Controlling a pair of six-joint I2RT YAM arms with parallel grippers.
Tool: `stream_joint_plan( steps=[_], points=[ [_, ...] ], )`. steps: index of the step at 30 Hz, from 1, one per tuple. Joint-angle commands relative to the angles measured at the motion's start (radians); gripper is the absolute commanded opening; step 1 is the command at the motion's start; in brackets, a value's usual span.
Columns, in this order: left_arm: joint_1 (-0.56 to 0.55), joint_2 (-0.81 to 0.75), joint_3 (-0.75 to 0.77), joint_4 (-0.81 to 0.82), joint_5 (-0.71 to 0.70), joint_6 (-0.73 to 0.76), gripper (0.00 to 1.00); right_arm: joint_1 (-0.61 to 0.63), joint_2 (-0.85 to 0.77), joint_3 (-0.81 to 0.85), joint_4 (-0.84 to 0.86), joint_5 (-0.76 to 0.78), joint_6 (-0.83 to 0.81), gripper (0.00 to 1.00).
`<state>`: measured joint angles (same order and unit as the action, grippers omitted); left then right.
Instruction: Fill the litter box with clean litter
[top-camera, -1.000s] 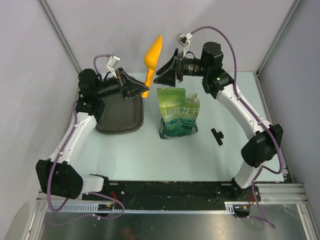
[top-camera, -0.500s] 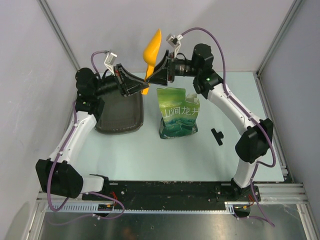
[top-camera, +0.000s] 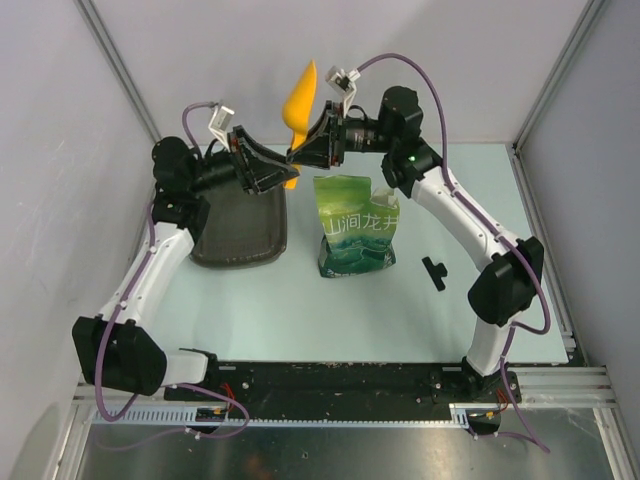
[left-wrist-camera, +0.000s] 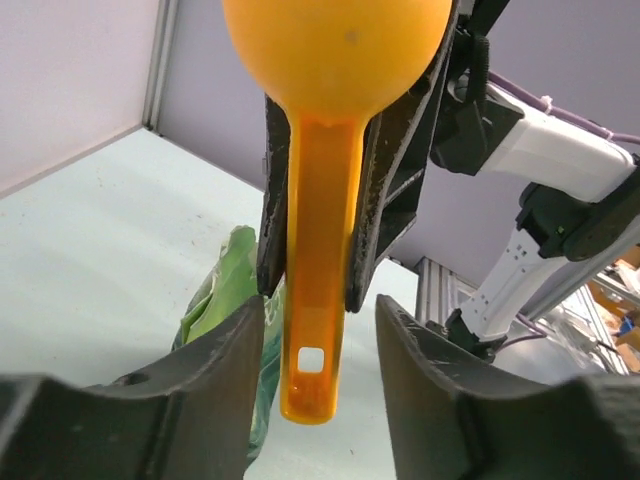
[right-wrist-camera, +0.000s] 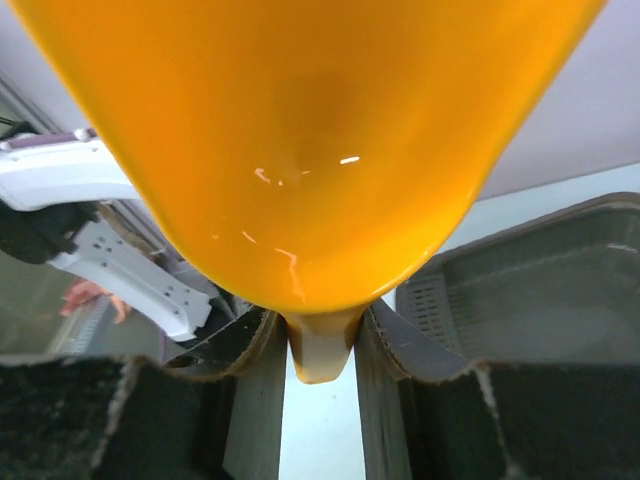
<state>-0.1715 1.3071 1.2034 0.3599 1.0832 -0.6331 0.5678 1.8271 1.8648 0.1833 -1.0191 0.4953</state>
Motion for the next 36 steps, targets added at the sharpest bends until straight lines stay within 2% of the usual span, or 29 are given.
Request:
stream_joint_plan(
  steps=[1, 2, 3, 4, 5, 6, 8, 9, 11, 13, 17, 20, 26, 32, 33, 36],
  points=[
    [0.015, -0.022, -0.002, 0.027, -0.016, 0.024, 0.64, -0.005, -0.051, 0.057, -0.172, 0.056, -0.281, 0.00],
    [0.021, -0.028, -0.001, 0.018, -0.014, 0.038, 0.66, -0.002, -0.064, 0.077, -0.267, 0.092, -0.398, 0.00],
    [0.036, -0.046, 0.001, 0.005, -0.017, 0.065, 0.67, 0.004, -0.074, 0.091, -0.447, 0.179, -0.491, 0.00],
    [0.044, -0.057, 0.001, -0.025, -0.029, 0.079, 0.73, 0.010, -0.098, 0.094, -0.515, 0.230, -0.694, 0.00],
    [0.049, -0.069, 0.002, -0.050, -0.038, 0.096, 0.75, 0.021, -0.115, 0.074, -0.600, 0.293, -0.765, 0.00],
    [0.055, -0.080, 0.007, -0.083, -0.049, 0.155, 0.76, 0.026, -0.129, 0.063, -0.626, 0.397, -0.822, 0.00],
    [0.058, -0.104, 0.057, -0.261, -0.114, 0.252, 0.80, 0.027, -0.167, 0.037, -0.672, 0.483, -0.960, 0.00],
    [0.059, -0.111, 0.074, -0.301, -0.121, 0.321, 0.81, 0.029, -0.179, 0.013, -0.679, 0.575, -0.998, 0.00],
    [0.069, -0.126, 0.107, -0.338, -0.124, 0.346, 0.83, 0.032, -0.210, -0.012, -0.683, 0.692, -1.087, 0.00],
    [0.073, -0.118, 0.165, -0.383, -0.123, 0.346, 0.86, 0.038, -0.229, -0.058, -0.671, 0.772, -1.138, 0.00],
    [0.073, -0.074, 0.263, -0.389, -0.127, 0.241, 0.87, 0.072, -0.264, -0.125, -0.644, 0.963, -1.329, 0.00],
    [0.066, -0.037, 0.344, -0.392, -0.134, 0.226, 0.87, 0.099, -0.259, -0.135, -0.651, 1.062, -1.391, 0.00],
    [0.009, 0.026, 0.455, -0.504, -0.253, 0.300, 0.85, 0.130, -0.256, -0.141, -0.636, 1.122, -1.449, 0.00],
    [-0.062, 0.084, 0.498, -0.593, -0.296, 0.366, 0.70, 0.159, -0.252, -0.141, -0.616, 1.168, -1.491, 0.00],
    [-0.069, 0.092, 0.499, -0.620, -0.299, 0.378, 0.64, 0.162, -0.253, -0.144, -0.613, 1.171, -1.495, 0.00],
    [-0.091, 0.103, 0.498, -0.668, -0.338, 0.426, 0.56, 0.167, -0.250, -0.144, -0.607, 1.180, -1.497, 0.00]
  ],
)
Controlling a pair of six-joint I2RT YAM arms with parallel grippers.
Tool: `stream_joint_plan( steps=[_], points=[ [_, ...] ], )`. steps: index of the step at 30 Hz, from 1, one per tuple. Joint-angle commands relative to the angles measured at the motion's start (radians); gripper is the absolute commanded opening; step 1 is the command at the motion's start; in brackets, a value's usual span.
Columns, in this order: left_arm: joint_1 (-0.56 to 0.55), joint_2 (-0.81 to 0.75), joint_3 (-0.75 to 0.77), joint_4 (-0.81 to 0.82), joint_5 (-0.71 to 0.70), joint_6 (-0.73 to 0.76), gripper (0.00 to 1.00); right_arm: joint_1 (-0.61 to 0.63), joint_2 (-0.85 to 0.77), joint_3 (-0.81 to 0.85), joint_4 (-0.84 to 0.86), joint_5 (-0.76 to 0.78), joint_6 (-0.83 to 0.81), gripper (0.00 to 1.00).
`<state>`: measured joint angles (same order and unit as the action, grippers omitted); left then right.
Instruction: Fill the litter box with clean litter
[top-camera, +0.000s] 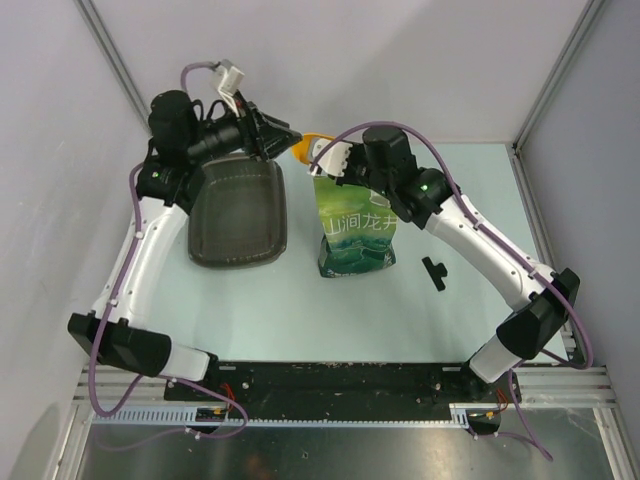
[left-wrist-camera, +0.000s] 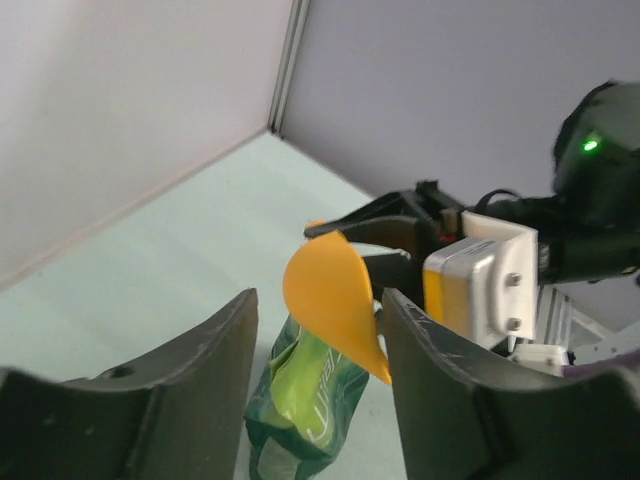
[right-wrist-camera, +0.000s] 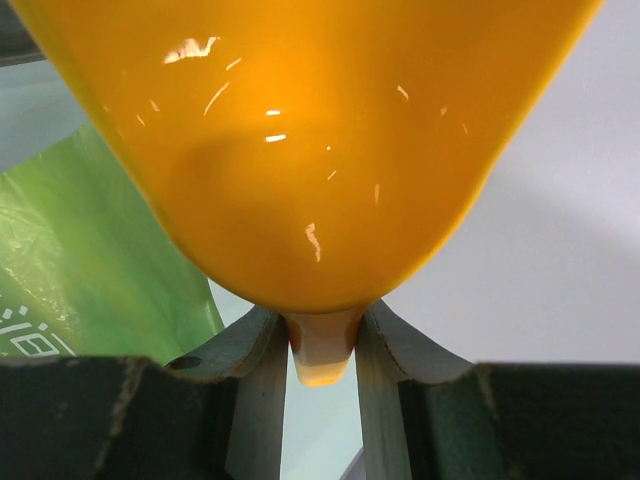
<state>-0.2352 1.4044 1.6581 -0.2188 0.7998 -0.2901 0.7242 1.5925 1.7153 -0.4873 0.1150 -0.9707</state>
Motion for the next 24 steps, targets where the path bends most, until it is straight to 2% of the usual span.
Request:
stream_joint_plan(
  steps=[1, 9, 14, 17, 21, 24],
  points=[
    [-0.026, 0.011, 0.045, -0.097, -0.059, 0.088, 0.54, 0.011, -0.016, 0.006, 0.067, 0.049, -0.033, 0.00],
    [-0.036, 0.024, 0.016, -0.146, -0.027, 0.126, 0.40, 0.015, -0.009, 0.015, 0.061, 0.046, -0.042, 0.00],
    [-0.053, 0.042, -0.009, -0.149, 0.012, 0.135, 0.31, 0.018, -0.016, 0.027, 0.009, -0.026, -0.066, 0.00],
    [-0.061, 0.059, -0.020, -0.149, 0.045, 0.135, 0.23, 0.020, -0.032, 0.017, -0.013, -0.070, -0.086, 0.00],
    [-0.061, 0.076, -0.047, -0.149, 0.101, 0.128, 0.00, 0.015, -0.074, -0.037, -0.017, -0.143, -0.117, 0.00],
    [-0.056, 0.077, -0.084, -0.149, 0.142, 0.126, 0.00, -0.002, -0.094, -0.043, -0.025, -0.179, -0.097, 0.00]
  ],
)
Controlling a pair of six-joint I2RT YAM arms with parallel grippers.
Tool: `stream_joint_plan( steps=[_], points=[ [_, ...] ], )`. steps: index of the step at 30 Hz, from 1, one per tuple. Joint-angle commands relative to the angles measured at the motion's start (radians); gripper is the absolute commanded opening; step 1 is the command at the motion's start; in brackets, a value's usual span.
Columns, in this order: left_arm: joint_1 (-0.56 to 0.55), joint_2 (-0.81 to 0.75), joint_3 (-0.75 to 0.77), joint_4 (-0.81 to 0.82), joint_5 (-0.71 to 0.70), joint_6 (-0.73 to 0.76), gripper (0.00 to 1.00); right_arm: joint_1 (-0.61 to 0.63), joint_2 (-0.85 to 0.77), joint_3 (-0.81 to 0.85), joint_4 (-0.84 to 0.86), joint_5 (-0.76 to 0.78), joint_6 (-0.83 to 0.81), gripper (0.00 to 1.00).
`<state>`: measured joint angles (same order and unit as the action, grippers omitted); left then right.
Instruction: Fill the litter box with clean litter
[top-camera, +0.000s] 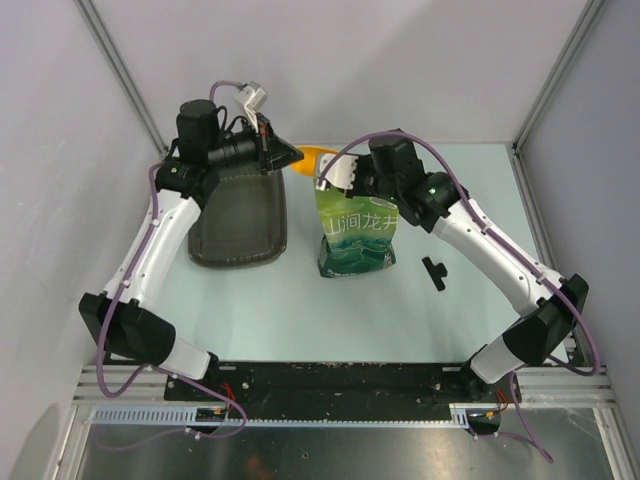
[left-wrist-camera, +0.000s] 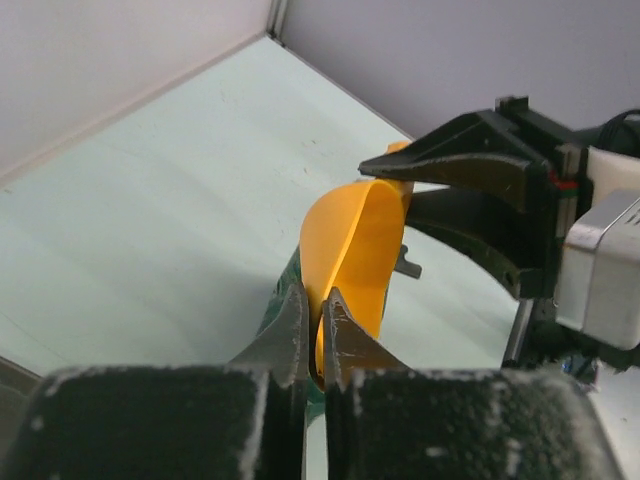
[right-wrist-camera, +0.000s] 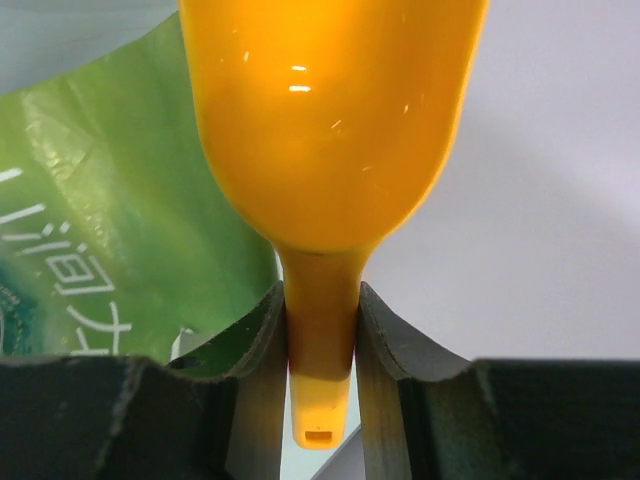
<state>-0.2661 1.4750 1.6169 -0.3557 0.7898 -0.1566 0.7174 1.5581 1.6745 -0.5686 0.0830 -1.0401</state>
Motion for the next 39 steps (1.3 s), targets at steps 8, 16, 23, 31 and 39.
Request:
stream_joint_plan(
  steps=[8, 16, 23, 31, 39],
  points=[
    [0.042, -0.079, -0.185, 0.145, 0.222, 0.008, 0.00, -0.097, -0.052, 0.154, -0.143, -0.432, 0.188, 0.57],
    [0.100, -0.160, -0.390, 0.553, 0.330, -0.234, 0.00, -0.343, 0.013, 0.318, -0.266, -0.895, 0.607, 0.78],
    [0.108, -0.174, -0.431, 0.624, 0.367, -0.265, 0.00, -0.492, 0.060, 0.277, -0.232, -1.135, 0.828, 0.79],
    [0.108, -0.168, -0.425, 0.638, 0.365, -0.273, 0.00, -0.536, 0.043, 0.108, -0.037, -1.404, 1.095, 0.79],
    [0.108, -0.151, -0.410, 0.647, 0.347, -0.276, 0.00, -0.516, 0.031, 0.024, 0.076, -1.479, 1.233, 0.75]
  ],
)
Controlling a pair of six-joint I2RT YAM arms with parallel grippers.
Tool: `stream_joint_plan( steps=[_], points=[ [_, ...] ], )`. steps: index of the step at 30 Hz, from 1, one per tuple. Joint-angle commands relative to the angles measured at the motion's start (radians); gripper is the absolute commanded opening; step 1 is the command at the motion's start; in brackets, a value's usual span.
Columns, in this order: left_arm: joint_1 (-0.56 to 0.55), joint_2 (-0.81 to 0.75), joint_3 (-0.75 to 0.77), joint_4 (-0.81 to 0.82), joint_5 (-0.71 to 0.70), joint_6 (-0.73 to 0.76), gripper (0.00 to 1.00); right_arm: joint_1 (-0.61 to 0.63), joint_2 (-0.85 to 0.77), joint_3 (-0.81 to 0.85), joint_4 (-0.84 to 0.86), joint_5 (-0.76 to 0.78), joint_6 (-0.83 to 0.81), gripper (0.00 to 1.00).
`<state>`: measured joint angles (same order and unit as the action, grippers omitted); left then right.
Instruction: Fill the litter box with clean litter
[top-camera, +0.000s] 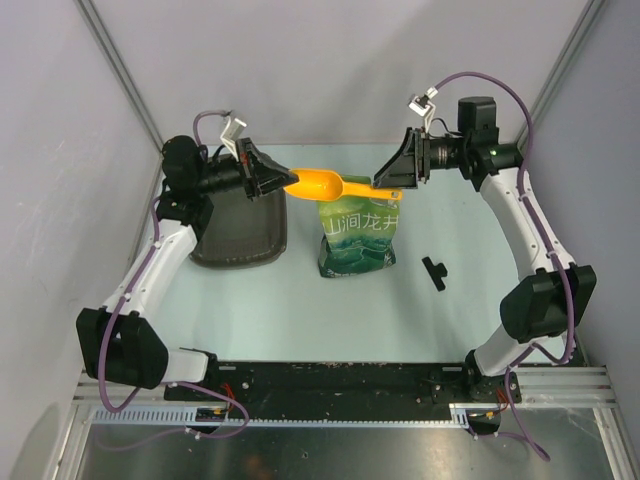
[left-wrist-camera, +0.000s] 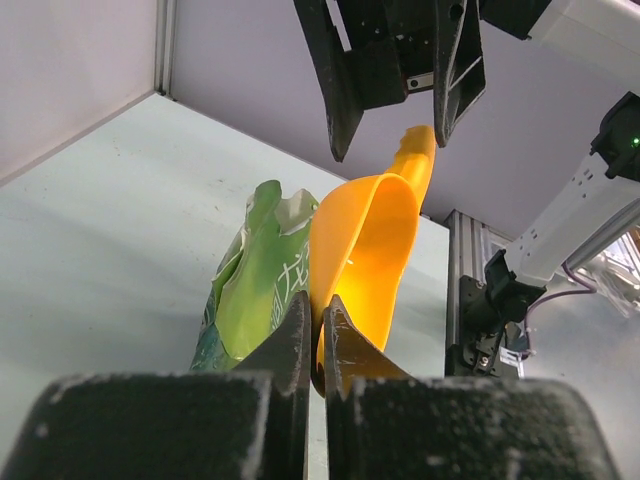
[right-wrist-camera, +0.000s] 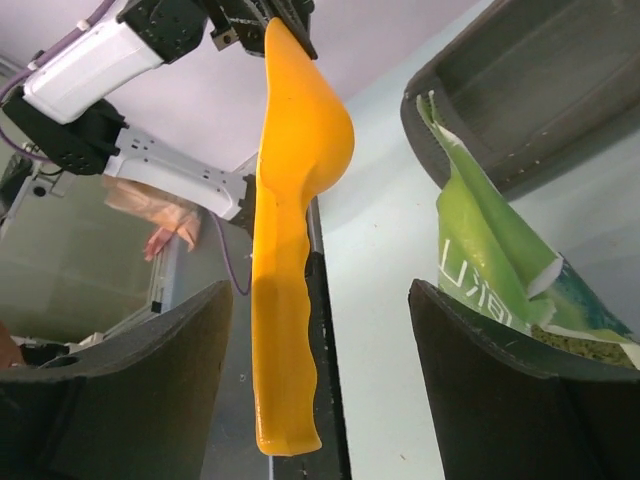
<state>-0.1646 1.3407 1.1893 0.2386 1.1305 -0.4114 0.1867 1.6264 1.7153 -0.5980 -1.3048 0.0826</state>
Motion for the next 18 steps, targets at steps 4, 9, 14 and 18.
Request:
stream_joint_plan(
  steps=[4, 9, 14, 18],
  points=[
    [0.007, -0.008, 0.030, 0.057, -0.009, -0.027, 0.00, 0.030, -0.040, -0.034, 0.127, -0.096, 0.124, 0.72],
    [0.007, 0.002, 0.038, 0.062, -0.014, -0.030, 0.00, 0.037, -0.046, -0.043, 0.127, -0.062, 0.123, 0.56],
    [0.007, 0.011, 0.046, 0.065, -0.028, -0.018, 0.00, 0.049, -0.051, -0.048, 0.101, -0.062, 0.108, 0.53],
    [0.007, 0.025, 0.056, 0.065, -0.035, -0.010, 0.00, 0.063, -0.059, -0.056, 0.089, -0.057, 0.098, 0.45]
  ],
)
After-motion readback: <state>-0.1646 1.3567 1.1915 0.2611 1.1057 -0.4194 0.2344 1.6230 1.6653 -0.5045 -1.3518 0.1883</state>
